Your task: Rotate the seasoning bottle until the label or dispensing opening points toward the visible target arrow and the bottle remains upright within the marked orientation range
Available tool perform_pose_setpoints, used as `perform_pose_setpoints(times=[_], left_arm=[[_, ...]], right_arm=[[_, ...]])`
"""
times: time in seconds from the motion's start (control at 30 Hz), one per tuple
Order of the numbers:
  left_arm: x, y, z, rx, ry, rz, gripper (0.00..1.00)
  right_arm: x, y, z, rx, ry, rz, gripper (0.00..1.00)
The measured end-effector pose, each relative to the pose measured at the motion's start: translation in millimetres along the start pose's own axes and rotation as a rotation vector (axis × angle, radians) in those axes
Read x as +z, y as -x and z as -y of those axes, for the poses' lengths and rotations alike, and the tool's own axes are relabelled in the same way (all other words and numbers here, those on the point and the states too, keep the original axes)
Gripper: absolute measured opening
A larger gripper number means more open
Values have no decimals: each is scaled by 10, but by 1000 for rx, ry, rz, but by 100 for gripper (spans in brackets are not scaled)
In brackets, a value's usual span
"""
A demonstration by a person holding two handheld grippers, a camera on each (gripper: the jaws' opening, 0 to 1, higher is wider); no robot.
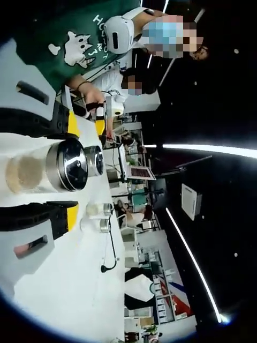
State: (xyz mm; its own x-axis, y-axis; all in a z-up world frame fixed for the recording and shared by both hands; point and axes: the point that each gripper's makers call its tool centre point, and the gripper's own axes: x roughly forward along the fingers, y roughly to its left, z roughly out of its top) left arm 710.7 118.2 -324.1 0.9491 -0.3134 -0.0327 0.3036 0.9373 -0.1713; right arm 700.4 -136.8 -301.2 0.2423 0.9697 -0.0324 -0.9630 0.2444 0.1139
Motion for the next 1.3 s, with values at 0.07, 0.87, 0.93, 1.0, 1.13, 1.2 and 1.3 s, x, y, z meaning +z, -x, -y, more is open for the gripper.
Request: perform_pose_setpoints(times=[0.07,0.87,0.93,1.0,1.13,1.2,1.3], left_arm=[[-4,-5,18,-6,1,-1,100],[66,-7,13,5,-21,29,100],[56,-6,2,9,-22,26,100],[47,-3,-5,10,-18,24,100],[51,1,1,5,-13,26,100],[52,1,-1,4,-11,27,100],[40,-5,-3,-1,1,24,100]], right_arm=[[34,-12,-118,50,47,21,38],[62,66,124,-29,40,22,37],[61,63,123,-49,46,18,37],[58,61,122,-62,46,22,37],[55,65,126,-95,52,25,37],[53,58,128,-108,50,26,37],[50,53,136,-132,50,29,37]])
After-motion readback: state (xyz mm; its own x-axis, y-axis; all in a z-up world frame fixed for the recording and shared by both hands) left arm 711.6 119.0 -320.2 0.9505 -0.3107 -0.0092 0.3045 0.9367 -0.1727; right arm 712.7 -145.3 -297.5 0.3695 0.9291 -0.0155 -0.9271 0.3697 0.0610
